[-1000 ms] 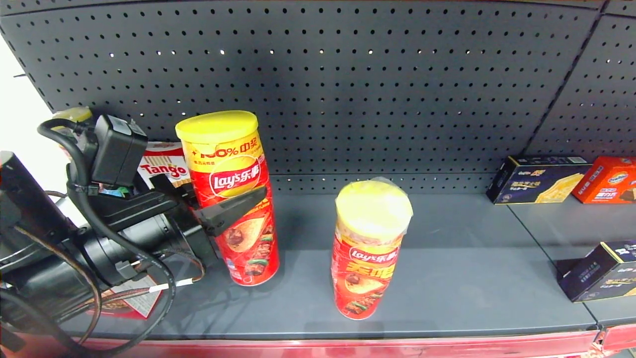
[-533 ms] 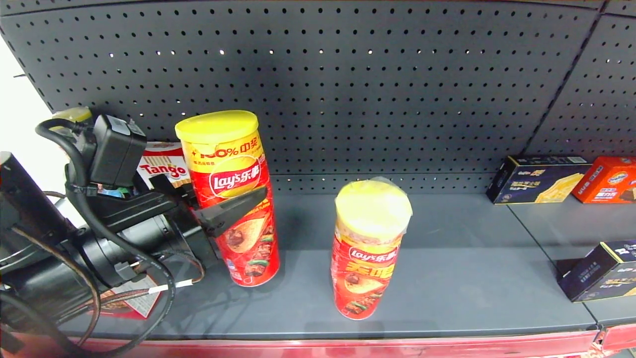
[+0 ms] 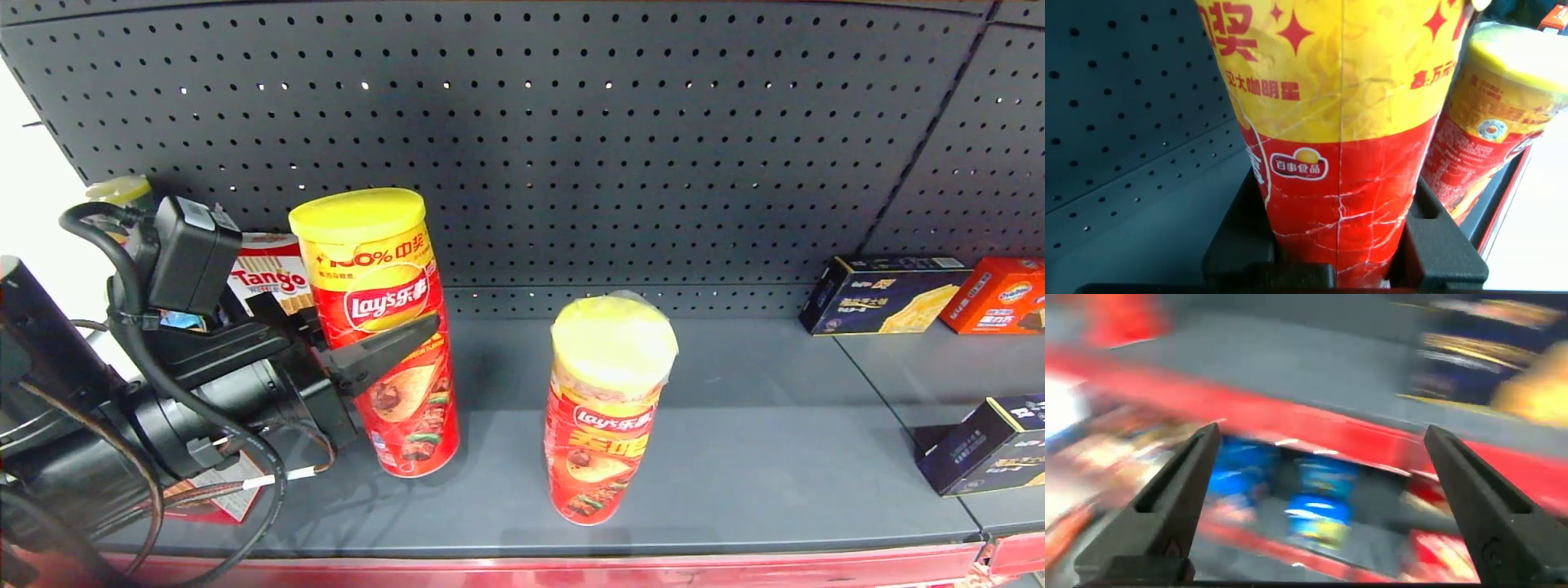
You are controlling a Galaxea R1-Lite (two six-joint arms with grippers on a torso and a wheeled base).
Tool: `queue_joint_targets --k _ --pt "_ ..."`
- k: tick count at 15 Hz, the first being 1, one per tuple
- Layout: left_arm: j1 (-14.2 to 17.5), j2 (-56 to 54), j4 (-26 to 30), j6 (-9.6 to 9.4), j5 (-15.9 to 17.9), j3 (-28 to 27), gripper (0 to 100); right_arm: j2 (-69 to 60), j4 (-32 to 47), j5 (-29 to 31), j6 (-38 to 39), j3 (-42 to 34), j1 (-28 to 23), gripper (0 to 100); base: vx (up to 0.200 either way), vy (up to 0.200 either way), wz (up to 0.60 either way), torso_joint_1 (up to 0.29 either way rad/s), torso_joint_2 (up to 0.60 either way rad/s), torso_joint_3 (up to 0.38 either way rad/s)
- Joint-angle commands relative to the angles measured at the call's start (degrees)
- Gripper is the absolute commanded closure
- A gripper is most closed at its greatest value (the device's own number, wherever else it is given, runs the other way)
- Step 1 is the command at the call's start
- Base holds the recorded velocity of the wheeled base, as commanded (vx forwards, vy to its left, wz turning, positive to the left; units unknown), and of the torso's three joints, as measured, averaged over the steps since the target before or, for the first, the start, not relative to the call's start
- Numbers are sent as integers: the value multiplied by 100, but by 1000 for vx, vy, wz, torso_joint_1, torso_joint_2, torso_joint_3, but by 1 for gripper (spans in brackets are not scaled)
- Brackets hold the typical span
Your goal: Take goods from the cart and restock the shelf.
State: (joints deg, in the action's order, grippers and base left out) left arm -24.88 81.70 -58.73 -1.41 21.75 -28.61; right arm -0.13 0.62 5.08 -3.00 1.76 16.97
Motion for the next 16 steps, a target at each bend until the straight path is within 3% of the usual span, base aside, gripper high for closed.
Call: queue_joint_targets --k 1,2,9,12,16 --pt "1 -5 2 1 5 5 100 13 -256 -271 63 -158 8 0 0 0 0 0 0 0" --pt "-8 -5 2 1 14 13 100 13 -150 -763 -87 -176 8 0 0 0 0 0 0 0" --pt "-8 -5 11 1 110 5 100 13 -89 -684 230 -176 -1 0 0 0 0 0 0 0" --pt "-289 12 20 1 154 -74 100 13 -89 -675 230 -176 8 0 0 0 0 0 0 0" --pt "-377 285 29 1 163 -628 100 13 -89 -675 230 -176 -1 0 0 0 0 0 0 0"
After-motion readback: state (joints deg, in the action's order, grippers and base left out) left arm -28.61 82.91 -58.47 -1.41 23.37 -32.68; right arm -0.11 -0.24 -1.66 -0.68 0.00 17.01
